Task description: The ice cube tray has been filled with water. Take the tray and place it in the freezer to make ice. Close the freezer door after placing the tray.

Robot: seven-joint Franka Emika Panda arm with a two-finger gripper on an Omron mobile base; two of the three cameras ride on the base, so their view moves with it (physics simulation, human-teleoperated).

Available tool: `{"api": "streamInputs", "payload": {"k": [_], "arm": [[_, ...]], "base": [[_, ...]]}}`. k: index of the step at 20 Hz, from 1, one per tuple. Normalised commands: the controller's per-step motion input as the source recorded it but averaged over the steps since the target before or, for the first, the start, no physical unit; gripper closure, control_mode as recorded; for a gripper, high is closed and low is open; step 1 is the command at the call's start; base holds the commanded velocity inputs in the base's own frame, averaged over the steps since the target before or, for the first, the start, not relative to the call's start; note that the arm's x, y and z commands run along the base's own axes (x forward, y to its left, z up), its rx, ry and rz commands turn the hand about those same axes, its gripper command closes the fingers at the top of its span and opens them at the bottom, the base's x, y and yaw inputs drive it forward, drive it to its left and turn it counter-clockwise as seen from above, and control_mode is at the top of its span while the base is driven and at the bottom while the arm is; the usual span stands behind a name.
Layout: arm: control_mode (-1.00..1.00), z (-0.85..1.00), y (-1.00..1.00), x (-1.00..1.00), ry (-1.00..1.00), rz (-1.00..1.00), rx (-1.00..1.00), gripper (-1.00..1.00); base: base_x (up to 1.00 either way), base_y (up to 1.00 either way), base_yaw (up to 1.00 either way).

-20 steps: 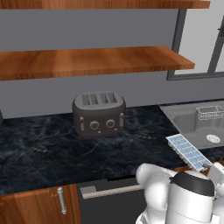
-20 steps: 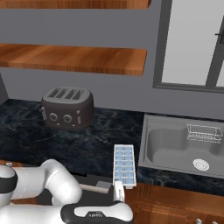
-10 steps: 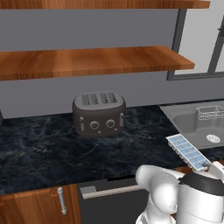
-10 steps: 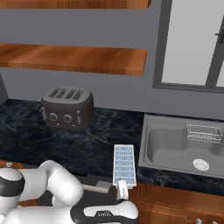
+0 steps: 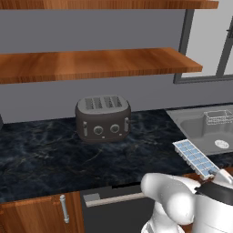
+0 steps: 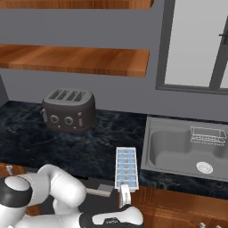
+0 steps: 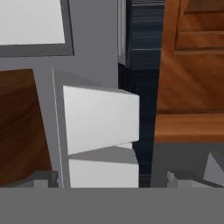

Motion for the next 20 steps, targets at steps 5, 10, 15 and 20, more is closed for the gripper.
{"api": "streamInputs", "payload": {"k": [5,10,15,20], "arm": [[-1.0,-0.1,0.0,0.08,-0.02,0.0,0.0,-1.0],[-1.0,-0.07,0.0,0.16,0.0,0.0,0.0,-1.0],[-1.0,-0.04,0.0,0.15,0.0,0.0,0.0,-1.0],[-1.0,-0.01,0.0,0.04,-0.01,0.0,0.0,-1.0]], "base": [[0.0,0.0,0.0],[0.0,0.0,0.0],[0.0,0.0,0.0],[0.0,0.0,0.0]]}}
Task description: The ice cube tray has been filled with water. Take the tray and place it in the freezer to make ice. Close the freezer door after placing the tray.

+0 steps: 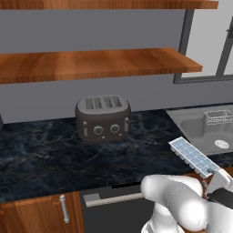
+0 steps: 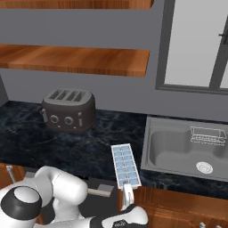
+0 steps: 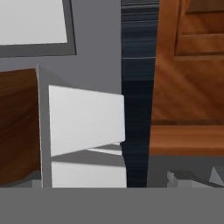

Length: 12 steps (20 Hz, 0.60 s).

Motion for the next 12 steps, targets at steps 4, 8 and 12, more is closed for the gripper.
{"api": "streamInputs", "payload": {"k": [4,8,12], "arm": [[-1.0,0.0,0.0,0.05,-0.01,0.0,0.0,-1.0],[-1.0,0.0,0.0,0.11,0.0,0.0,0.0,-1.0],[-1.0,0.0,0.0,0.17,0.0,-0.02,0.0,-1.0]], "base": [[0.0,0.0,0.0],[0.0,0.0,0.0],[0.0,0.0,0.0]]}}
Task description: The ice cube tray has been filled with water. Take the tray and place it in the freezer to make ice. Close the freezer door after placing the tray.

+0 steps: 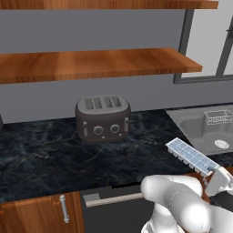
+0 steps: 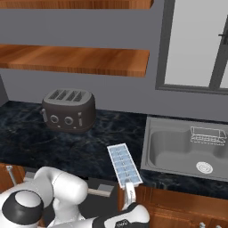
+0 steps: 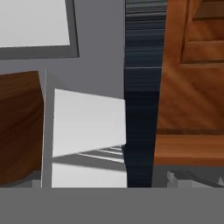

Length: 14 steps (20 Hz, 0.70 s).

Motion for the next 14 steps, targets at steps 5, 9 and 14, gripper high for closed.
{"api": "streamInputs", "payload": {"k": [5,9,14], "arm": [[-1.0,0.0,0.0,0.16,0.0,-0.04,0.0,-1.0],[-1.0,0.0,0.0,0.13,0.0,-0.05,0.0,-1.0],[-1.0,0.0,0.0,0.14,0.0,-0.05,0.0,-1.0]], "base": [[0.0,0.0,0.0],[0.0,0.0,0.0],[0.0,0.0,0.0]]}}
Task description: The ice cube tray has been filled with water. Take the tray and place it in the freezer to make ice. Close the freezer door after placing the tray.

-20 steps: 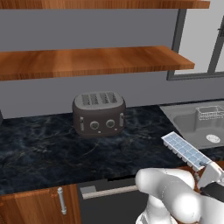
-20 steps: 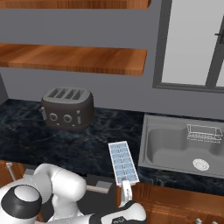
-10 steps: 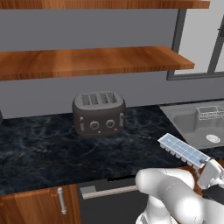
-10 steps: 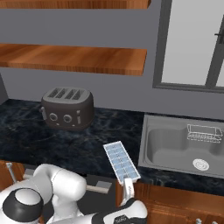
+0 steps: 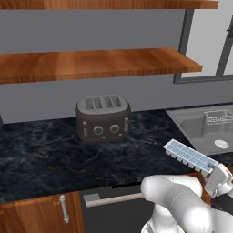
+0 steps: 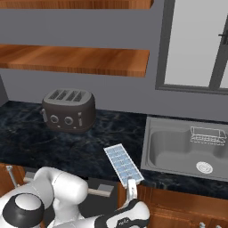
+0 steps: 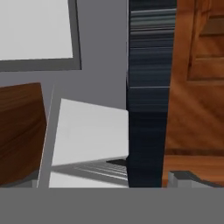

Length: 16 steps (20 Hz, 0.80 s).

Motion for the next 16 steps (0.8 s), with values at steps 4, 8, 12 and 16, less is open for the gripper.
{"api": "streamInputs", "payload": {"k": [4,8,12,16], "arm": [[-1.0,0.0,0.1,0.15,0.0,-0.05,0.0,-1.0],[-1.0,0.0,0.16,0.09,0.0,-0.04,0.0,1.0],[-1.0,0.0,0.0,0.02,0.0,0.0,0.0,1.0],[-1.0,0.05,0.02,-0.08,0.0,0.0,0.0,1.0]], "base": [[0.0,0.0,0.0],[0.0,0.0,0.0],[0.0,0.0,0.0],[0.0,0.0,0.0]]}}
